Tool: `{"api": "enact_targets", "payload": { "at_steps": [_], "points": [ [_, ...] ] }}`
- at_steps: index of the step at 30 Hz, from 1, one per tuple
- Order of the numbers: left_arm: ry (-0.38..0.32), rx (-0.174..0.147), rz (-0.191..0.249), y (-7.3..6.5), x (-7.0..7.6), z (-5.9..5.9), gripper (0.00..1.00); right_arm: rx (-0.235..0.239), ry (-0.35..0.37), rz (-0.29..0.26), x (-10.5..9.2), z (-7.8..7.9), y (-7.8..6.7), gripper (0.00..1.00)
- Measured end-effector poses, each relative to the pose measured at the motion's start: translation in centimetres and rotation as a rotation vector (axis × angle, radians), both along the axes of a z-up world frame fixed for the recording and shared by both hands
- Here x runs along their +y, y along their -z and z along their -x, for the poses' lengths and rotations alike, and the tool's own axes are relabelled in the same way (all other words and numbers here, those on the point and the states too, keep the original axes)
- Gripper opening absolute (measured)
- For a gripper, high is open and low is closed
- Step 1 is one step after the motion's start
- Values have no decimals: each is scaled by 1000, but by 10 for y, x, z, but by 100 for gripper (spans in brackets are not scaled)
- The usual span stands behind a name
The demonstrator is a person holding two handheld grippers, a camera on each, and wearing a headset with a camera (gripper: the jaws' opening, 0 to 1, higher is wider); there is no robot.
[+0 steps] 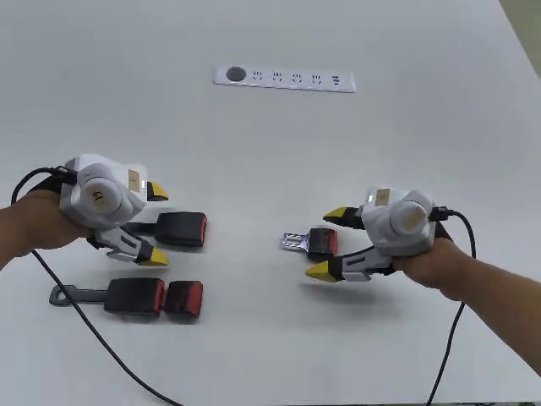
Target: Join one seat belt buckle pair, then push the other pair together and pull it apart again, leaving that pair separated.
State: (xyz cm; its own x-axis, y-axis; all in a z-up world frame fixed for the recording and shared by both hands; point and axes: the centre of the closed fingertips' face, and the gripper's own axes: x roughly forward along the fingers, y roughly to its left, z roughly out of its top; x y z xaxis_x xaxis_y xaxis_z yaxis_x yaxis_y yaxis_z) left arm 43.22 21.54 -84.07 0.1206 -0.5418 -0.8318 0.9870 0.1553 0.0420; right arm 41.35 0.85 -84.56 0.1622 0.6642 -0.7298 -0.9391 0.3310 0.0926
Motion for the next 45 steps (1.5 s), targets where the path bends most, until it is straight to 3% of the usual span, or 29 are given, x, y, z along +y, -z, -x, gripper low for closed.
{"api": "enact_targets", "payload": {
  "at_steps": [2, 4, 5, 6, 10, 12, 15, 18, 23, 31, 34, 36, 45],
  "points": [
    [0, 7, 4, 3, -1, -1, 64, 11, -10, 6, -1, 1, 3, 62],
    [37, 0, -85, 15, 10, -2, 61, 22, -20, 20, -4, 3, 7, 57],
    [2, 24, -33, 9, 6, -5, 60, 25, -21, 21, -5, 3, 8, 55],
    [-4, 25, -22, 10, 5, -7, 61, 36, -27, 24, -5, 6, 10, 56],
    [18, 59, -12, 13, 1, -1, 55, 2, -49, 30, -7, 2, 11, 51],
    [36, 50, -9, 12, 0, -3, 53, 6, -32, 17, -7, -1, 11, 46],
    [38, 50, -9, 8, -3, -3, 48, -39, -65, 18, -9, -5, 11, 40],
    [46, 47, -21, 10, -3, -3, 35, -44, -84, 7, -9, -6, 11, 39],
    [53, 47, -29, 11, -3, -3, 34, -61, -107, -16, -10, -5, 10, 37],
    [80, 54, -62, 12, -3, -5, 34, -64, -81, -96, -11, -5, 8, 37],
    [53, 82, -76, 13, -2, -5, 34, -66, -79, -102, -10, -5, 8, 37],
    [75, 69, -85, 13, -3, -4, 34, -67, -79, -103, -9, -5, 7, 37],
    [78, 67, -87, 12, -3, -4, 34, -63, -65, -117, -5, -6, 5, 37]
  ]
}}
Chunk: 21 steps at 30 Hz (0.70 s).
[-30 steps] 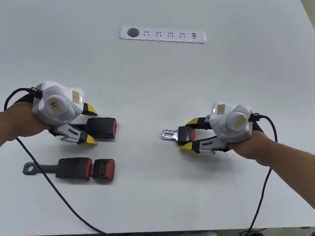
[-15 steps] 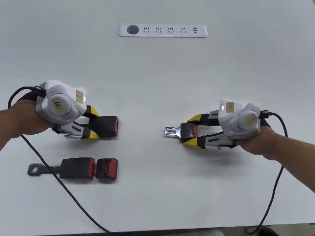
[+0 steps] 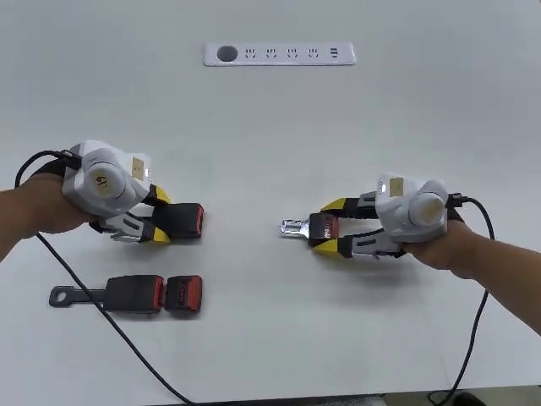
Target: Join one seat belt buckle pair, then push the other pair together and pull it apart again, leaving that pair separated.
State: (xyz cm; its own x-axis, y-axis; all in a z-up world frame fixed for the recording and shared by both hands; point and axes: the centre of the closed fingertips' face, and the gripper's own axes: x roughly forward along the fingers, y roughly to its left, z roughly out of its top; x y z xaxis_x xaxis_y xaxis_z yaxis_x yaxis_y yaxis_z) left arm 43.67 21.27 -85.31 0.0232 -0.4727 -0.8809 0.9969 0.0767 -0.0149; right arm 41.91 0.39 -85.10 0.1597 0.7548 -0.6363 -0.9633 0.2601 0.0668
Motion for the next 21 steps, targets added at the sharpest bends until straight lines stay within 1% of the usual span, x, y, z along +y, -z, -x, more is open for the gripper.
{"api": "enact_targets", "payload": {
  "at_steps": [9, 14, 18, 21],
  "points": [
    [-1, 1, 0, -1, 1, 2, 33, -3, -6, -16, 20, 0, -1, 37],
    [-1, 2, 0, -2, 2, 2, 34, 0, -13, -38, 36, -1, 0, 37],
    [-1, 2, -3, -2, 2, 3, 34, 2, 0, -62, 48, -5, 0, 37],
    [2, 3, -6, -1, 2, 2, 33, 3, -9, -60, 56, -5, 1, 37]
  ]
}}
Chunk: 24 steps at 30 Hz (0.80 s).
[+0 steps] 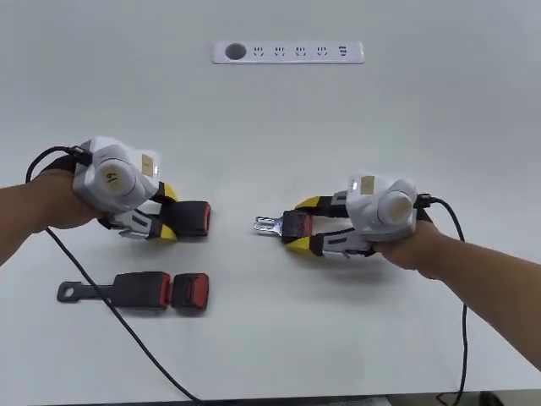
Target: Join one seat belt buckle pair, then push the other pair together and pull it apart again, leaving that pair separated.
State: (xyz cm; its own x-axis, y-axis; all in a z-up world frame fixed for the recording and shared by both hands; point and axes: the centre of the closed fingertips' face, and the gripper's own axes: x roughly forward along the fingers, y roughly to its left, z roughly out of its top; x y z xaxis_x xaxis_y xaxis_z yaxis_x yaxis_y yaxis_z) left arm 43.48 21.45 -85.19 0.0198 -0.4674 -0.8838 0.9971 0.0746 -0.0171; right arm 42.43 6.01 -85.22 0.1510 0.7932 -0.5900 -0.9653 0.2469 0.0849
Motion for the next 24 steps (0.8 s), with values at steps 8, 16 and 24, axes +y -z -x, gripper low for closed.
{"api": "enact_targets", "payload": {
  "at_steps": [8, 16, 24],
  "points": [
    [4, -1, -6, 0, 0, -1, 33, 7, -2, -14, 23, -8, 2, 37],
    [6, 0, -5, 1, 0, -2, 33, -2, -22, -7, 46, -15, 3, 37],
    [6, -1, 0, 1, 0, -2, 33, 2, -38, -10, 72, -16, 3, 37]
  ]
}}
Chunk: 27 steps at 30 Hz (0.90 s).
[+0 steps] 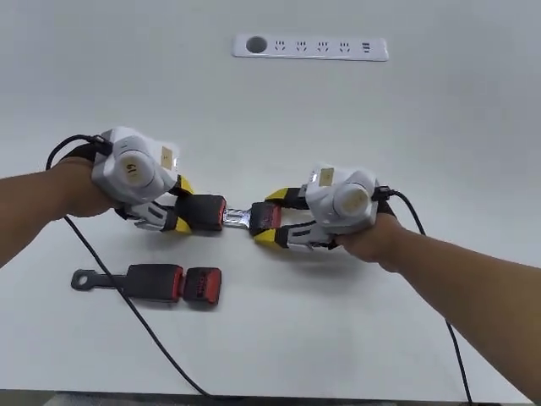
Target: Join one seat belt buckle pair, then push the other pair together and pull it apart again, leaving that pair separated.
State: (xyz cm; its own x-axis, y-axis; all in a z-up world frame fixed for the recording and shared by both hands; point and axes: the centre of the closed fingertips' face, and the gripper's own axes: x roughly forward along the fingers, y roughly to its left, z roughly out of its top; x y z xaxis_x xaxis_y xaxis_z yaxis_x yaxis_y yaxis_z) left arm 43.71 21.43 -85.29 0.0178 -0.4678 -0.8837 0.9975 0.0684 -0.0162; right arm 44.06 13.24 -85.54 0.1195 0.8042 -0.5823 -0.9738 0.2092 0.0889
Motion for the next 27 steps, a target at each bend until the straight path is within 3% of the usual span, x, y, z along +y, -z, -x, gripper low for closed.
{"api": "enact_targets", "payload": {
  "at_steps": [8, 18, 27],
  "points": [
    [12, -3, -8, 0, 0, 1, 33, -13, -5, 12, 14, 0, -1, 37],
    [38, -9, -13, 0, -1, 1, 33, 10, 27, 12, 16, 2, -1, 36],
    [66, -11, -32, 1, -2, 1, 32, 30, 58, 15, 30, 3, -1, 36]
  ]
}}
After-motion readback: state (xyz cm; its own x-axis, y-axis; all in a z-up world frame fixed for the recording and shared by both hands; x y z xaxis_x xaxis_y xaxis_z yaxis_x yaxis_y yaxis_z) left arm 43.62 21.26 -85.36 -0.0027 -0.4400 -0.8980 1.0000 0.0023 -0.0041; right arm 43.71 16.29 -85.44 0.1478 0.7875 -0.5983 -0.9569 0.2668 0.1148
